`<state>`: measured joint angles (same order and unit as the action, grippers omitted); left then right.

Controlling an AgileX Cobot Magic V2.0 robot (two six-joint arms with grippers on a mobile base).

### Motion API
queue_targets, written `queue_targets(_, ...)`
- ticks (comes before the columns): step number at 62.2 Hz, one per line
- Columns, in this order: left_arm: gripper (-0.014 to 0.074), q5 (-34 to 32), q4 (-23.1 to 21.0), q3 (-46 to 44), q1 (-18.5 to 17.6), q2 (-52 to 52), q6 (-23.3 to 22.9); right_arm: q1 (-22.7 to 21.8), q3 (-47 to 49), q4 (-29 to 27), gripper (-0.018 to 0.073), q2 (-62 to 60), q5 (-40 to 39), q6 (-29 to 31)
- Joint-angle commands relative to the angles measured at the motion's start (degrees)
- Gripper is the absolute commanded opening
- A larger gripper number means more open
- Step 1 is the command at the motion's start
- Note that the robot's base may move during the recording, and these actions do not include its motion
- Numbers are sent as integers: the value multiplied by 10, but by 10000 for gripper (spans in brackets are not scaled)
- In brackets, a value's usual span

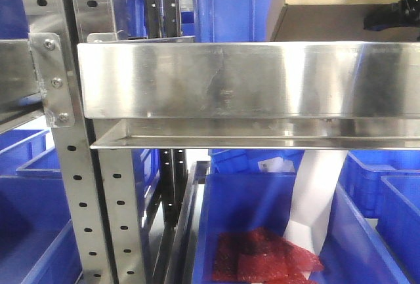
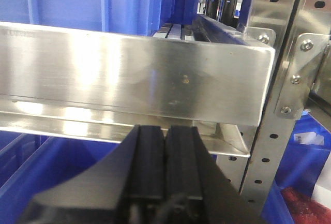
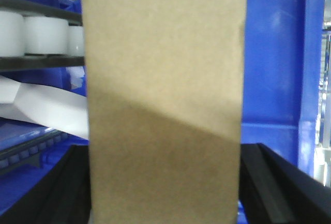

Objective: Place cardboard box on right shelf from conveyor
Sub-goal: 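Lower the box onto the shelf and open the right gripper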

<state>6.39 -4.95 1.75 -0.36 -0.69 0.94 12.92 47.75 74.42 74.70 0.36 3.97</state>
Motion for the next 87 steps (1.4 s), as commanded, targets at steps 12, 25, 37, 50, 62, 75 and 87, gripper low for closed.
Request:
queue_targets(12, -119, -47, -1, -2, -3, -6, -1, 5, 0, -8, 607, -51, -4, -30)
queue_targets(25, -119, -47, -1, -2, -3, -6, -1, 11, -23, -12, 607, -76, -4, -30)
queue_targets(37, -119, -47, -1, -2, -3, -6, -1, 13, -49, -17, 607, -117, -4, -30)
queue_targets(50, -119, -47, -1, -2, -3, -6, -1, 13, -95, -23, 607, -186, -4, -30)
queue_targets(62, -119, -47, -1, -2, -3, -6, -1, 13, -128, -78, 607, -252, 2, -30)
queue_targets(75, -119, -47, -1, -2, -3, -6, -1, 13, -129, -296, 606, -311, 83, -30)
queue_targets(87, -119, -47, -1, -2, -3, -6, -1, 13, -138, -445, 563, -375, 139, -30)
